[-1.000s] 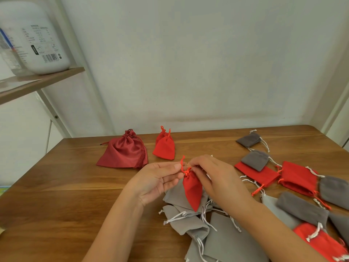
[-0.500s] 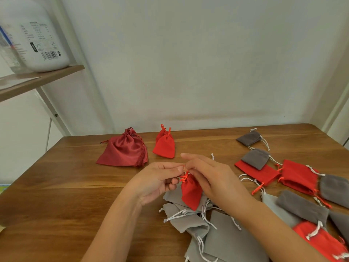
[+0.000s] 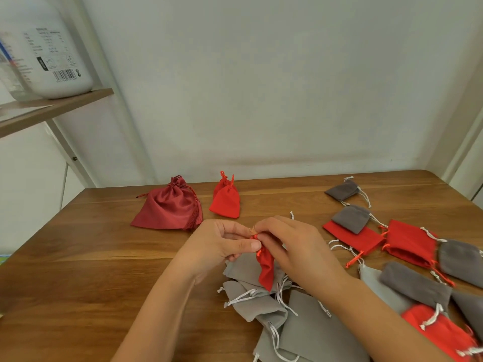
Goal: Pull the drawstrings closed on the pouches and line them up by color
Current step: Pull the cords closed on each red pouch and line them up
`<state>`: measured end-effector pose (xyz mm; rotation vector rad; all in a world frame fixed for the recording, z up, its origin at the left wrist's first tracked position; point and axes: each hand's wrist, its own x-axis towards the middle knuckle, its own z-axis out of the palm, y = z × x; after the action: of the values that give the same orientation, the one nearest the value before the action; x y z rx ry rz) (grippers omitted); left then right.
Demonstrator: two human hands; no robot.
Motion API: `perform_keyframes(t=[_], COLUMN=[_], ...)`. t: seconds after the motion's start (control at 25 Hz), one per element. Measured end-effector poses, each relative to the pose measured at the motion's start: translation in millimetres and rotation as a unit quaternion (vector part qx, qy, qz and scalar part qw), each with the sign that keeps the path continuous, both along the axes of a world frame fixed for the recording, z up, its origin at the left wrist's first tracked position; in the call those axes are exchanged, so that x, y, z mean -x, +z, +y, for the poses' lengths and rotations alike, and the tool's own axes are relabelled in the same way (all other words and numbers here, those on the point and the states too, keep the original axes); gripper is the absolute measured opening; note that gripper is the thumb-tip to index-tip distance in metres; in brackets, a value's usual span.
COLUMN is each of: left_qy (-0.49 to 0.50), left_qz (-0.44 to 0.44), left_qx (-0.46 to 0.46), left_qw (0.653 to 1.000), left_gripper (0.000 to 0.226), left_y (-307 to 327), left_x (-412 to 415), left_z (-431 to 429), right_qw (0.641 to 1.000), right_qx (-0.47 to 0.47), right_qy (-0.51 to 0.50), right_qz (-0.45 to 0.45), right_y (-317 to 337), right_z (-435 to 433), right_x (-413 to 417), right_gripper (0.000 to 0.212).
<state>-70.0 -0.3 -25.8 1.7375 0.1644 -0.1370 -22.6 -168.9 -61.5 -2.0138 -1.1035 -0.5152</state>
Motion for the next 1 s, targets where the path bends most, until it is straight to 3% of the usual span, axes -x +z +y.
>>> perform_keyframes(t=[0.12,0.24,0.36,0.48,0.64,0.76,0.92,1.0], left_qy=[0.001,0.006,0.038,0.091,0.138,0.159,0.129,0.098], left_qz=[-0.073,-0.128,-0.162,-0.167,-0.185,-0.175,-0.149,-0.127], left_qx=[-0.026,-0.042,-0.043,-0.025,-0.036,0.006,0.061,0.093], left_qw=[0.997,0.991,0.985,0.981,0.972,0.972,0.978,0.983], left_gripper=[0.027,0.012,0.009,0.011,0.011,0.015,0.005,0.019], left_y=[1,2,2,-1,-6,-8,-10,-9], left_x=[2,3,3,2,-2,-3,-3,-2], left_z=[-6,-10,-12,-18,-24,-29,-31,-26], right_qw=[0.997,0.985,0.971,0.982,0.992,0.995,0.990,0.988], right_qx=[-0.040,-0.100,-0.131,-0.098,-0.069,-0.039,-0.088,-0.102], right_qy=[-0.009,-0.003,0.022,-0.004,-0.056,-0.086,-0.105,-0.105], right_qz=[0.063,0.141,0.199,0.164,0.091,0.020,0.041,0.054], right_y=[4,9,13,10,6,7,9,9], right_z=[-3,-5,-7,-3,-2,0,-4,-6], right_x=[1,0,1,2,-1,-1,-1,-1], right_gripper=[0.017,0.008,0.025,0.032,0.027,0.019,0.012,0.007])
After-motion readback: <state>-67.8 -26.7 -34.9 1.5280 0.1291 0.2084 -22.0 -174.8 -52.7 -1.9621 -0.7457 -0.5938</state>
